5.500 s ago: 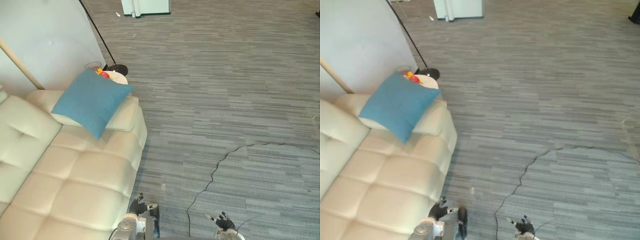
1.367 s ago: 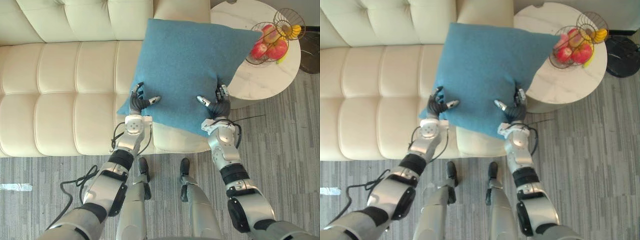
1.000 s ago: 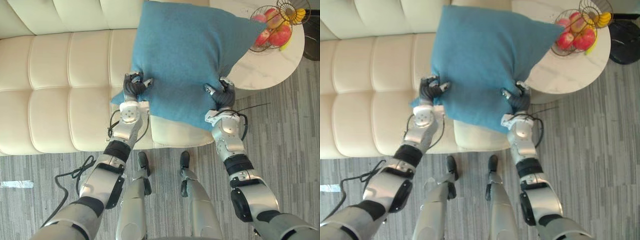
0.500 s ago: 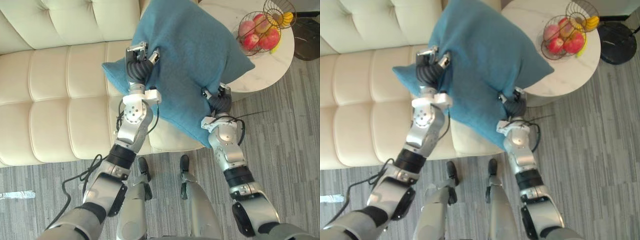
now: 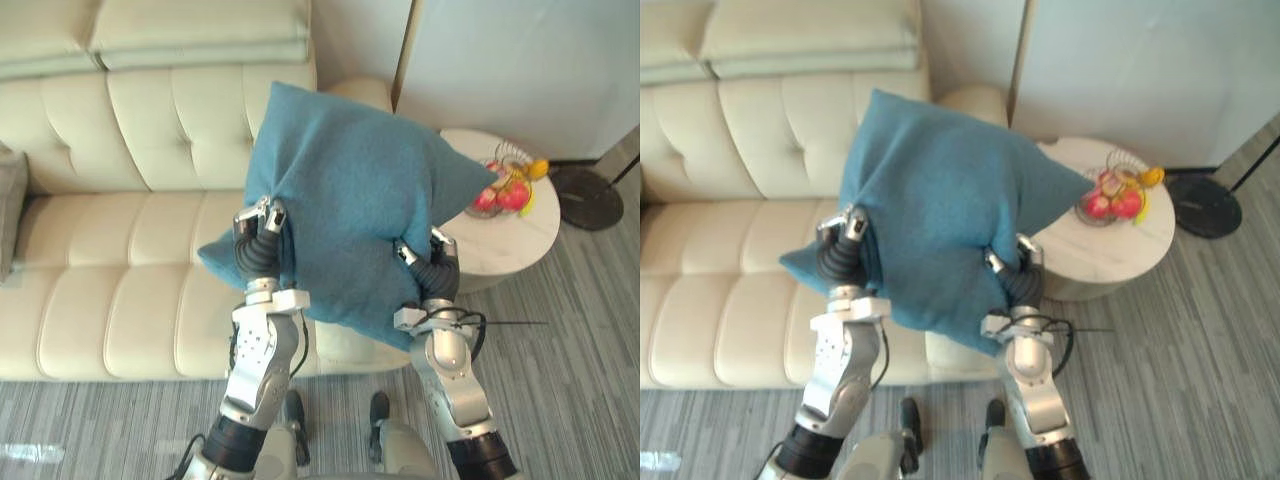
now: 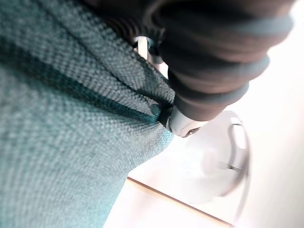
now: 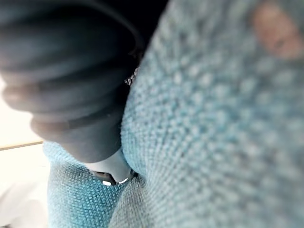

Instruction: Pick up cushions and gather them together orderly.

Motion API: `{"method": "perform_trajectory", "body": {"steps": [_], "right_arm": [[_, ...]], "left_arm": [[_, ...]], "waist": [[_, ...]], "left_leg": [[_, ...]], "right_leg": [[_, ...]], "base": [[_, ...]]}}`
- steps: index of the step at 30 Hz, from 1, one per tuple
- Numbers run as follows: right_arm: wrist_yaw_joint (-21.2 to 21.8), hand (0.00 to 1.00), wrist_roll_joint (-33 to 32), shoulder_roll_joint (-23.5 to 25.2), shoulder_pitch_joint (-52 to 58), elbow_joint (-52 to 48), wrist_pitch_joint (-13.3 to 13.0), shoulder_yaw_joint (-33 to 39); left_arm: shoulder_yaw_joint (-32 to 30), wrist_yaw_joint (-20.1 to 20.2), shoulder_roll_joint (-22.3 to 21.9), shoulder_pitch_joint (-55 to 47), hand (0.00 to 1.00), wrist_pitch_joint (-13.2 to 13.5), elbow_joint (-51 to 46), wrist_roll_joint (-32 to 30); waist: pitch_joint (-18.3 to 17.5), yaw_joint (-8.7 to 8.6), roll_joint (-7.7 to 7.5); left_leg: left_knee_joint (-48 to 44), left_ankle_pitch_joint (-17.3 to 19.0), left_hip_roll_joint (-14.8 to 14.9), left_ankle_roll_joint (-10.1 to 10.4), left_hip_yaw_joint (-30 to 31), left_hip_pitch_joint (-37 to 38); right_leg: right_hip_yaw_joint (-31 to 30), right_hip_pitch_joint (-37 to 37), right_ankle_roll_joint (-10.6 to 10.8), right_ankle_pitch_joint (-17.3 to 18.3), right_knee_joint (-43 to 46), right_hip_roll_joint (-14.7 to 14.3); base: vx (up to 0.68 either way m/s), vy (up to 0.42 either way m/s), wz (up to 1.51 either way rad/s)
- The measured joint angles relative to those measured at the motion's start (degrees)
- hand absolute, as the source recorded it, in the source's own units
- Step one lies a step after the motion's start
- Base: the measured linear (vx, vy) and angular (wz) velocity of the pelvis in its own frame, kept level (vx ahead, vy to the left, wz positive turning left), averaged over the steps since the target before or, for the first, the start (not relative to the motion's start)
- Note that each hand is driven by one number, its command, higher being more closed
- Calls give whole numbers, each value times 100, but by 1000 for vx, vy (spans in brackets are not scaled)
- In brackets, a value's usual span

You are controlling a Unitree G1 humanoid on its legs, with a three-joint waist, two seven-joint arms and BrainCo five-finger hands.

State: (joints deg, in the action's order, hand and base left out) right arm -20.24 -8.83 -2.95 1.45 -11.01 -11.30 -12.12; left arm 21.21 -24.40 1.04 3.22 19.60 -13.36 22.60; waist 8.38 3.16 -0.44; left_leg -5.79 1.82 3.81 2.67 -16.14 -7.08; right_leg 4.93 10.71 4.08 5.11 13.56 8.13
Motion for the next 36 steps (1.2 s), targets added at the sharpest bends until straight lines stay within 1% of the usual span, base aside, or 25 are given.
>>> {"method": "perform_trajectory", "body": {"steps": [5,8,12,13,15,16,17,18,19,20,21,22,23,24,25,27,28,29,30,31,32,33,34,35,36], "right_arm": [[1,100,181,-3,278,-1,-40,-58],[1,100,207,-44,335,-1,-76,-154],[-3,100,214,-63,377,-2,-108,-164],[-7,100,219,-63,368,-2,-151,-164],[-16,100,222,-74,349,1,-158,-163],[-45,100,273,-107,270,80,-173,-163],[-49,100,276,-118,235,115,-172,-163],[-64,100,317,-144,127,207,-172,-163],[-68,100,356,-179,86,254,-172,-163],[-70,100,403,-255,31,334,-172,-158],[-97,100,412,-399,-16,370,-173,-158],[-110,100,414,-437,-44,398,-174,-158],[-133,100,413,-404,-142,608,-193,-157],[-150,100,412,-316,-173,864,-191,-158],[-155,100,413,-304,-173,932,-190,-159],[-157,100,409,-272,-134,996,-150,-162],[-156,100,400,-266,-120,996,-149,-162],[-156,100,385,-267,-58,995,-149,-159],[-155,100,382,-267,13,995,-149,-158],[-155,100,381,-267,16,999,-149,-158],[-155,100,380,-268,15,1001,-149,-158],[-129,100,381,-231,-5,1005,-149,-158],[-108,100,381,-222,2,1007,-148,-158],[-88,100,380,-227,7,1011,-149,-155],[-68,100,380,-249,3,1012,-151,-145]], "left_arm": [[151,110,51,-455,100,30,-72,181],[223,110,93,-567,100,120,-73,231],[333,110,234,-628,100,119,-66,310],[344,110,236,-626,100,135,-67,348],[344,110,241,-625,100,138,-63,351],[343,114,269,-625,100,155,-6,353],[343,115,289,-625,100,160,45,353],[342,116,347,-628,100,167,190,414],[342,116,363,-630,100,160,251,466],[341,117,375,-634,100,139,358,502],[342,129,367,-632,100,119,423,569],[342,143,368,-627,100,122,453,576],[342,203,428,-595,100,122,591,582],[345,214,495,-580,100,85,744,623],[344,214,502,-573,100,78,801,646],[346,214,519,-605,100,56,1018,749],[349,214,522,-619,100,32,1042,773],[407,215,548,-627,100,-14,1134,799],[508,219,638,-619,100,-29,1194,799],[540,224,696,-619,100,-29,1194,799],[575,228,787,-619,100,-37,1194,798],[574,228,849,-609,100,-27,1185,798],[576,228,858,-611,100,-34,1187,798],[580,229,859,-615,100,-45,1187,798],[581,243,878,-612,100,-46,1186,798]], "waist": [[-536,8,63],[-651,25,71],[-660,14,75],[-681,15,93],[-695,16,102],[-688,49,58],[-693,50,66],[-705,29,80],[-698,15,67],[-745,-2,141],[-839,-27,285],[-856,-31,315],[-879,-75,307],[-875,-164,160],[-850,-183,125],[-803,-157,72],[-799,-131,76],[-783,-80,74],[-723,-76,61],[-668,-68,52],[-640,-38,40],[-507,-41,9],[-452,-82,17],[-407,-143,39],[-394,-219,44]], "left_leg": [[265,-62,-79,-3,321,264],[395,-197,-132,-2,570,305],[230,-238,-229,8,1160,173],[93,-52,-149,15,1092,-20],[-32,20,-17,27,803,-155],[-422,119,236,-163,206,-333],[-596,163,335,-256,69,-412],[-1013,182,625,-317,-95,-486],[-1132,187,749,-293,-105,-491],[-1146,188,977,-246,-96,-481],[-1114,197,1212,-116,-36,-477],[-1079,251,1207,130,5,-483],[-1130,306,988,527,77,-562],[-1365,405,805,480,197,-765],[-1505,461,782,452,263,-837],[-2321,950,787,345,511,-1194],[-2454,1034,773,311,539,-1224],[-2636,1240,732,270,582,-1272],[-2674,1319,627,145,577,-1291],[-2629,1328,562,128,551,-1279],[-2428,1301,463,60,417,-1248],[-2061,1229,390,-68,345,-1036],[-1908,1172,367,-159,372,-949],[-1695,1085,344,-263,413,-854],[-1423,929,292,-286,396,-777]], "right_leg": [[262,-402,14,50,-200,33],[432,-504,19,66,-210,55],[990,-821,18,195,-160,136],[1219,-846,5,203,-159,178],[1371,-858,-16,173,-204,196],[1536,-816,-56,121,-279,327],[1547,-803,-47,106,-281,363],[1529,-760,27,41,-293,479],[1508,-753,82,-5,-329,521],[1476,-754,198,-130,-424,593],[1377,-646,379,-313,-548,673],[1315,-601,441,-399,-607,715],[1163,-592,547,-644,-858,833],[1021,-704,502,-908,-1166,913],[1026,-777,494,-973,-1228,912],[1075,-968,611,-1153,-1200,931],[1078,-985,616,-1150,-1150,950],[1058,-956,612,-1154,-953,1024],[1007,-783,591,-1170,-519,1186],[972,-613,506,-1224,-200,1278],[889,-167,-55,-1419,328,1389],[524,266,-521,-976,1130,1239],[222,351,-293,-629,1387,954],[-151,409,75,-128,1587,405],[-260,423,210,197,1539,-75]], "base": [[39,8,27],[12,-11,37],[-36,-13,79],[-87,-1,92],[-49,29,59],[-38,72,36],[-60,164,25],[-50,164,4],[-38,276,-3],[1,352,-13],[-1,405,-17],[1,441,-18],[-24,436,8],[-9,399,24],[-10,334,41],[-30,276,38],[-64,273,27],[-72,269,22],[-91,262,21],[-135,266,12],[-103,311,-11],[-86,279,-8],[-30,185,6],[-33,57,25],[16,35,34]]}}
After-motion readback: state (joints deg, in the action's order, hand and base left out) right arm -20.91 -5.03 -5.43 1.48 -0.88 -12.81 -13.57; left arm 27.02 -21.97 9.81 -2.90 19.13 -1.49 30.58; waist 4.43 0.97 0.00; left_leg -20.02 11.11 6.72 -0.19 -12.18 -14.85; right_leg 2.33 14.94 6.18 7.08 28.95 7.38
